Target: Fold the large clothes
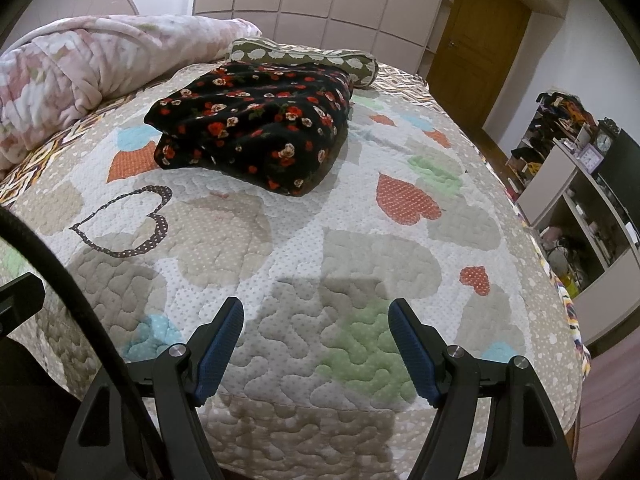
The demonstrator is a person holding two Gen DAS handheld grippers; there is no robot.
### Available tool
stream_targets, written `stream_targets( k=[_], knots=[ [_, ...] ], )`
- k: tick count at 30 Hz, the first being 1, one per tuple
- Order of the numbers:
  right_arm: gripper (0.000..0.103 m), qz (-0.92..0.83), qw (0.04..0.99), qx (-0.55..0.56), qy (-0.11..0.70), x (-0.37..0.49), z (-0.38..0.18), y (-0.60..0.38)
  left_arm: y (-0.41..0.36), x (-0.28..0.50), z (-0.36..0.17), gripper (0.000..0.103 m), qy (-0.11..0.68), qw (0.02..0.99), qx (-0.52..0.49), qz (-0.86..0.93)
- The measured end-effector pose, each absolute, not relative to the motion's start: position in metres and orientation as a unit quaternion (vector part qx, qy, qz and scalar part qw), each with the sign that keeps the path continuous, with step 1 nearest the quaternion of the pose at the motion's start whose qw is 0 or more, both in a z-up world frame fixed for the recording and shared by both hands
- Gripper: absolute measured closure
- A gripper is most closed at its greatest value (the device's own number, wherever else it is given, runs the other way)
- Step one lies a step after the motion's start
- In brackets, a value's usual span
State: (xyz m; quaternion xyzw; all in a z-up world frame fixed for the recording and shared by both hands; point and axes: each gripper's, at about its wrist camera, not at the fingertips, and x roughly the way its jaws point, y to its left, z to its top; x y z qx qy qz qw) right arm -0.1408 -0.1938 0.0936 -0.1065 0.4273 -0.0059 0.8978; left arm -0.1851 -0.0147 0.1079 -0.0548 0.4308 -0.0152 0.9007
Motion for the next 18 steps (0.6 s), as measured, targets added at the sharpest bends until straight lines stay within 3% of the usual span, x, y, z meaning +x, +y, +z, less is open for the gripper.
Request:
stream_targets(
  k=[18],
  knots=[
    [0.024, 0.021, 0.9, -0.102, 0.424, -0.115, 0.108, -0.181, 0.011, -0.148, 0.106, 0.0, 0.438, 0.896, -0.068, -0.008]
  ],
)
